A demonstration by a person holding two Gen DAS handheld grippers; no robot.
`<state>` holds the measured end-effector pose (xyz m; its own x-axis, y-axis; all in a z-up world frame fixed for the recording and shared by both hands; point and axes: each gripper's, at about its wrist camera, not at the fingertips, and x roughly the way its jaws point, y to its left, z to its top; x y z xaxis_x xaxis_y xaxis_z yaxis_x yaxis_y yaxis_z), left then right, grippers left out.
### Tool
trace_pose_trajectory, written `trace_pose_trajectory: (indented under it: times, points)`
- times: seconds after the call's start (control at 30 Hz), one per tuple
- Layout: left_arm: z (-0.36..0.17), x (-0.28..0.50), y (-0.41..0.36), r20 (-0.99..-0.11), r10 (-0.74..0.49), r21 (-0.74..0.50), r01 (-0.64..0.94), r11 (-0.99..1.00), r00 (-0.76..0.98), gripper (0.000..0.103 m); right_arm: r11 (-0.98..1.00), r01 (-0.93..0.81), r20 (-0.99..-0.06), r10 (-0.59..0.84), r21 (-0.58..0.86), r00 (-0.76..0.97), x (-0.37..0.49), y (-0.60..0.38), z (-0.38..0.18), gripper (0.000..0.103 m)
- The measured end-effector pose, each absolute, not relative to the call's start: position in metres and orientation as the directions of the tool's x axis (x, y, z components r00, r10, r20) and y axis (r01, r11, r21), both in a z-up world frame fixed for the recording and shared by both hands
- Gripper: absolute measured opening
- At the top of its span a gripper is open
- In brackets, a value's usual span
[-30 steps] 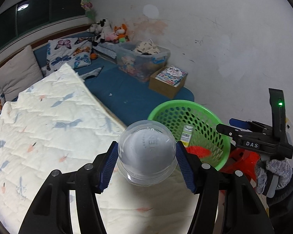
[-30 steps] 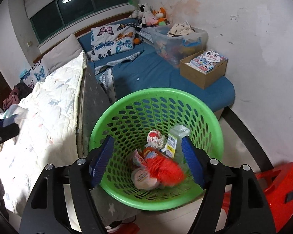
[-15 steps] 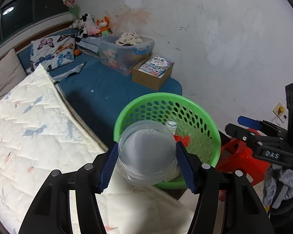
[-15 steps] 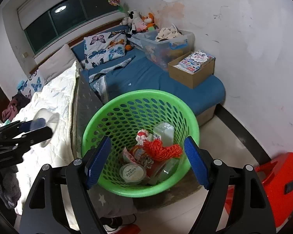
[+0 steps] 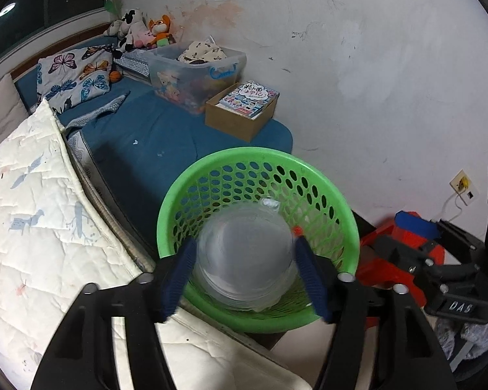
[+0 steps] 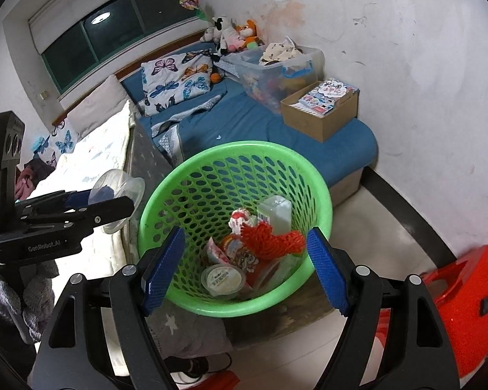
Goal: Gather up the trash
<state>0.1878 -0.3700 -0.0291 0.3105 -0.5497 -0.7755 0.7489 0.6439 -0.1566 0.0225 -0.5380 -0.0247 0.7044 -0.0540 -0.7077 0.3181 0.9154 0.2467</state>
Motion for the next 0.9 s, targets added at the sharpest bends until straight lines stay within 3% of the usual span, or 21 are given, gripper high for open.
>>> trace_pose_trajectory:
  times: [0.53, 0.9]
  points:
    - [0.000, 0.175, -0.294, -0.721, -0.550, -0.132, 0.696, 0.706, 0.422, 0.074, 0.950, 0.204, -0.669, 0.006, 0.235, 0.743, 0.014, -0.479, -0.001, 0.079]
    - [0.011, 0.167, -0.202, -0.691, -0.481, -0.115, 0.575, 0.810, 0.540, 0.091, 0.971, 0.102, -0.662, 0.070, 0.218, 0.746, 0.029, -0.418, 0.007, 0.081]
